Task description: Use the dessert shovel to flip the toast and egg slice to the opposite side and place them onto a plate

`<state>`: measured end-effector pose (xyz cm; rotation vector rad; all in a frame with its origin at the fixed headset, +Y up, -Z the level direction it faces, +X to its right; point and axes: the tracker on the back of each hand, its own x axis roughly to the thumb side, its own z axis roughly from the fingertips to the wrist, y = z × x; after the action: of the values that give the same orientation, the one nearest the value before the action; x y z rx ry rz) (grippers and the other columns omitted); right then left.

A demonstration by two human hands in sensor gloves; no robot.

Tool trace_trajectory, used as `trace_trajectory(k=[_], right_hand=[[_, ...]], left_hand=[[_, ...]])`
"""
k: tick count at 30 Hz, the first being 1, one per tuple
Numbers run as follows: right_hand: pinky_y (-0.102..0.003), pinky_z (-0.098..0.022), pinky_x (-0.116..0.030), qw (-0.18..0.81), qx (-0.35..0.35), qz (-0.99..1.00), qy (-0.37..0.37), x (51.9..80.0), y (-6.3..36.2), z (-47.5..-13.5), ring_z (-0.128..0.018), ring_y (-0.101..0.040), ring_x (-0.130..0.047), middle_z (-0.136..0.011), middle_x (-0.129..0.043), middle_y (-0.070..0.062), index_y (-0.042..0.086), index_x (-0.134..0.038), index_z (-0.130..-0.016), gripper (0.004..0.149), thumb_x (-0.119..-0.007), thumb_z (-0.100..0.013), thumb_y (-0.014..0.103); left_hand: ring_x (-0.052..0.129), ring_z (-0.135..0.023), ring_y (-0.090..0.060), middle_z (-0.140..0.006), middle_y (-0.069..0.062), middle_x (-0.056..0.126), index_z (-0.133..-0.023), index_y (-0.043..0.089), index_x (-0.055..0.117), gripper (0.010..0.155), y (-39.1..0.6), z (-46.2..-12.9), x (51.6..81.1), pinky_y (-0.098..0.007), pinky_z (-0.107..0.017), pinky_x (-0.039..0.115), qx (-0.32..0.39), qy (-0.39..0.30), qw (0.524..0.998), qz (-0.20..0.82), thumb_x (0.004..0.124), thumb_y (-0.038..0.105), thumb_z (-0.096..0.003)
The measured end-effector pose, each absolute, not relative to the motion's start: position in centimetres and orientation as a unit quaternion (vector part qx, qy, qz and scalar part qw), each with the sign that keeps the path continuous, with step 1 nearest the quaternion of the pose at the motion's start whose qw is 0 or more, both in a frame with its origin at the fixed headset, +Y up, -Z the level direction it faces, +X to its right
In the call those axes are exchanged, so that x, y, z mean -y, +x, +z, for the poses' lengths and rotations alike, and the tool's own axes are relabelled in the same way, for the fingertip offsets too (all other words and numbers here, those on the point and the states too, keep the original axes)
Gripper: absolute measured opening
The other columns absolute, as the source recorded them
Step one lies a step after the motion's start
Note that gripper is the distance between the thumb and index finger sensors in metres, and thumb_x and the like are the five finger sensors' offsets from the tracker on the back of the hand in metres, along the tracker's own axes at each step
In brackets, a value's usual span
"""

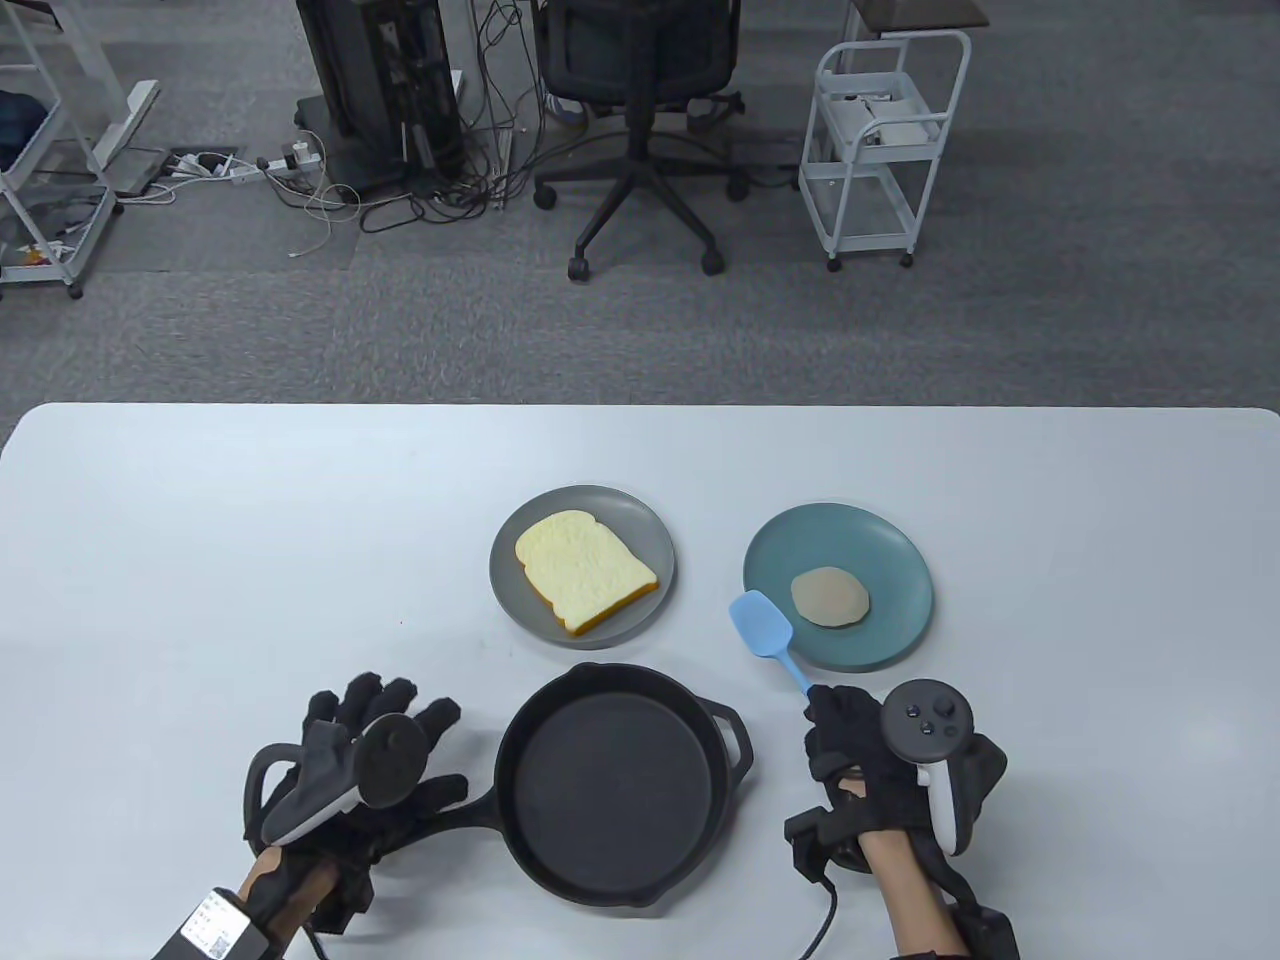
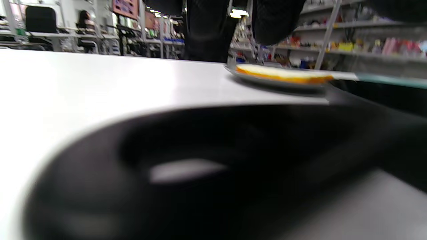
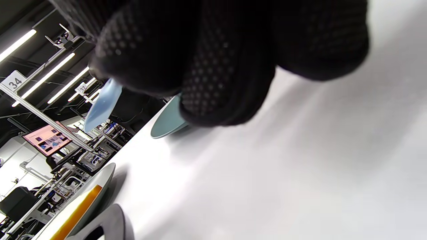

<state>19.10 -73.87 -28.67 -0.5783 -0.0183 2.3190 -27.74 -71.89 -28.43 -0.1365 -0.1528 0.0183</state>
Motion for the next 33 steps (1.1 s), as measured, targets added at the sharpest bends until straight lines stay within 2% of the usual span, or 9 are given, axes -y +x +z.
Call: trace_trajectory(k=[5,10,14,20,23,29,33], right_hand=[[-0.037,-0.027,-0.089,0.369,0.002,0.897,-0.244,74.5,19.3,-29.4,-0.033,-0.016,-0.108,-0.038,-0.105,0.011,0.015,-0.094,-0.074,0.049,-0.074,-0.046,0.050],[-0.037,-0.027,-0.089,0.329,0.017,0.902,-0.279,74.7,19.8,-30.9,-0.033,-0.016,-0.108,-0.038,-0.105,0.011,0.015,-0.094,-0.074,0.050,-0.074,-0.046,0.050],[-0.037,-0.027,-0.089,0.326,-0.003,0.892,-0.313,75.6,20.1,-32.3,-0.034,-0.016,-0.108,-0.039,-0.105,0.010,0.015,-0.094,-0.075,0.050,-0.073,-0.046,0.050],[-0.036,-0.028,-0.089,0.352,-0.064,0.864,-0.355,77.2,20.1,-34.1,-0.035,-0.015,-0.108,-0.038,-0.105,0.010,0.013,-0.095,-0.074,0.051,-0.073,-0.046,0.050],[-0.036,-0.030,-0.089,0.340,-0.099,0.864,-0.357,77.1,20.2,-34.5,-0.037,-0.015,-0.108,-0.040,-0.106,0.010,0.014,-0.094,-0.075,0.052,-0.072,-0.047,0.052],[-0.041,-0.038,-0.087,0.230,-0.065,0.910,-0.340,75.2,19.3,-34.4,-0.050,-0.022,-0.107,-0.053,-0.109,0.004,0.017,-0.093,-0.082,0.058,-0.071,-0.046,0.057],[-0.048,-0.051,-0.081,0.142,-0.065,0.937,-0.313,74.3,18.4,-34.0,-0.074,-0.031,-0.099,-0.078,-0.106,-0.004,0.020,-0.085,-0.092,0.065,-0.069,-0.044,0.062]], left_hand=[[0.010,-0.115,-0.041,-0.124,-0.003,0.015,-0.110,0.043,0.031,0.092,-30.3,-29.4,71.9,-0.066,-0.081,0.015,0.036,-0.070,0.995,0.058,0.057,0.073,-0.0270],[0.014,-0.115,-0.041,-0.124,-0.005,0.017,-0.110,0.041,0.032,0.093,-31.3,-29.8,72.1,-0.066,-0.080,0.014,0.017,-0.077,0.995,0.059,0.058,0.073,-0.0274],[0.014,-0.115,-0.042,-0.124,-0.005,0.019,-0.110,0.041,0.033,0.092,-31.5,-29.9,72.1,-0.067,-0.080,0.015,0.016,-0.082,0.994,0.070,0.057,0.073,-0.0272],[0.014,-0.115,-0.042,-0.124,-0.005,0.019,-0.110,0.041,0.034,0.092,-31.8,-30.0,72.2,-0.066,-0.080,0.015,0.013,-0.090,0.993,0.075,0.057,0.073,-0.0272],[0.014,-0.115,-0.042,-0.124,-0.006,0.020,-0.110,0.041,0.034,0.092,-31.6,-30.0,72.2,-0.067,-0.080,0.015,0.018,-0.092,0.993,0.073,0.057,0.073,-0.0272],[0.013,-0.114,-0.042,-0.124,-0.006,0.018,-0.111,0.040,0.033,0.094,-31.0,-29.9,72.2,-0.067,-0.080,0.015,0.032,-0.097,0.993,0.061,0.056,0.074,-0.0269],[0.008,-0.114,-0.042,-0.123,-0.009,0.015,-0.111,0.038,0.032,0.096,-30.9,-29.8,72.1,-0.067,-0.080,0.015,0.036,-0.095,0.993,0.057,0.055,0.075,-0.0266]])
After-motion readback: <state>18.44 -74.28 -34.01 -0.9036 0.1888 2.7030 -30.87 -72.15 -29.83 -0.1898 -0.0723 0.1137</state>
